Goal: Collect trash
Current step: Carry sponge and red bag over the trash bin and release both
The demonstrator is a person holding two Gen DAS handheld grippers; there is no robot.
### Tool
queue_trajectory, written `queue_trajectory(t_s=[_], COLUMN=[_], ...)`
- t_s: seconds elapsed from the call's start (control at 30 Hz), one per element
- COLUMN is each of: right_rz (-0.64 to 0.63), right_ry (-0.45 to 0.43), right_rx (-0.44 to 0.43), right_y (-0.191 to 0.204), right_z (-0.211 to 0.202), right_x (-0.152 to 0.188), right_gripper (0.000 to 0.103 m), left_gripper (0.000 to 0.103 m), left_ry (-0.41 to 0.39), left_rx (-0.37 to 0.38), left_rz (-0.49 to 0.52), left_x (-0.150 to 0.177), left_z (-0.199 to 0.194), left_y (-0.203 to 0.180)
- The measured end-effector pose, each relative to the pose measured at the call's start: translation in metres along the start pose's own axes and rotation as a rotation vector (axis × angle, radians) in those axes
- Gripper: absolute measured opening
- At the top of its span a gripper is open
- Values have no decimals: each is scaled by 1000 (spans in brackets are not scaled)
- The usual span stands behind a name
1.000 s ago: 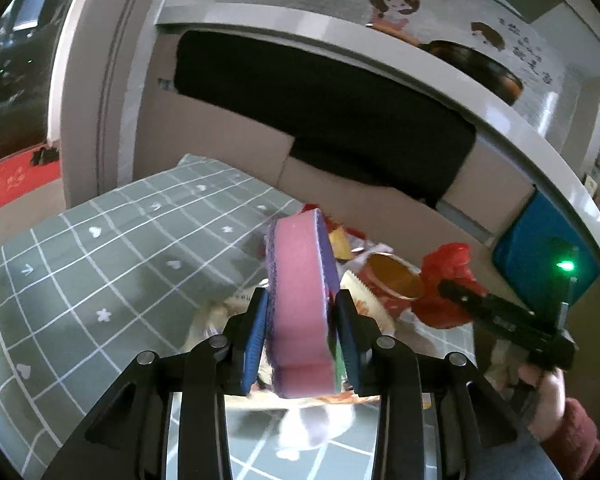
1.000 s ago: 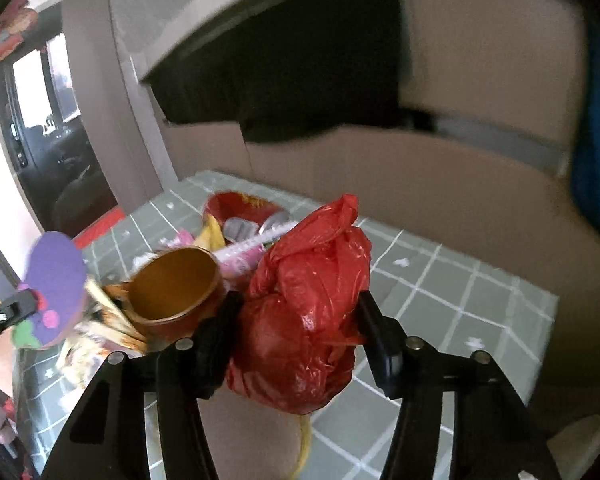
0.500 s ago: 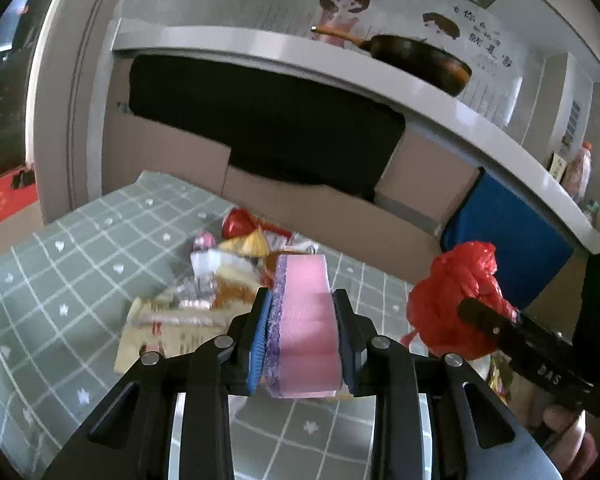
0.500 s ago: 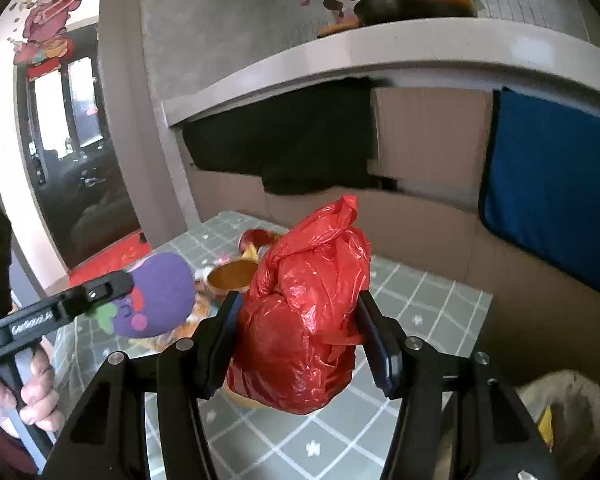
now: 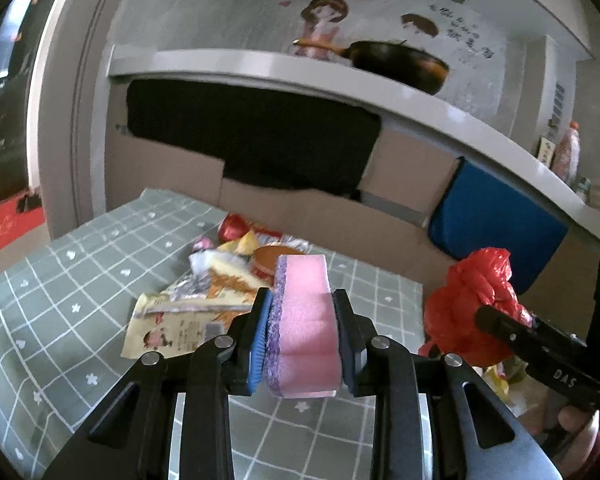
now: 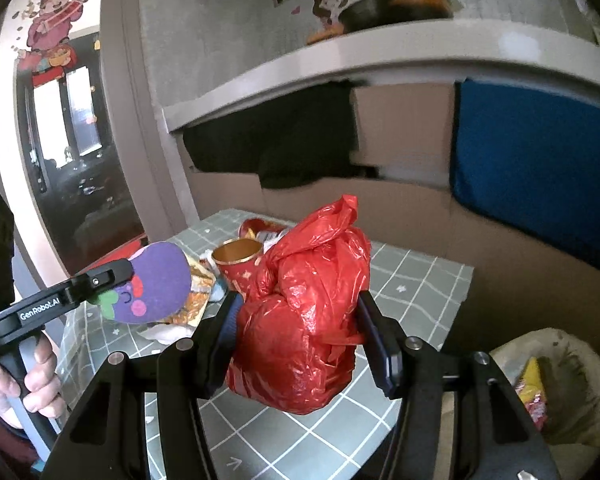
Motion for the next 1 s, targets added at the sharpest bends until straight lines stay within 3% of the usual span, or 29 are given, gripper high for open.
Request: queue_trajectory(t_s=[0.2, 0.43, 0.67, 1.0], right_rz=[-28, -7, 45, 116], right_ry=[-69, -153, -191, -207], right_rx=[56, 159, 289, 400], right_y=[-11, -48, -102, -154], right_z=[-38, -97, -151, -188], right_x=[-12, -21, -10, 16], right_gripper=[54, 54, 54, 54], left_gripper=[31, 31, 31, 31], left_ry=[-41, -56, 12, 81], left_rx=[57, 192, 318, 393], left_rz=[49, 124, 177, 234], left_x=[-13, -20, -3, 27], left_z=[-11, -13, 2, 16], left_y=[-40, -118, -197, -263])
Point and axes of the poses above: each gripper's, at about its wrist camera, not at the fingertips, and z roughly the way its jaws point, y to its left, x to its underside, the point moved 9 cm from there along z, roughly the way its jaws point, and after that the axes turned 1 degree about y, right-handed, at the moved point
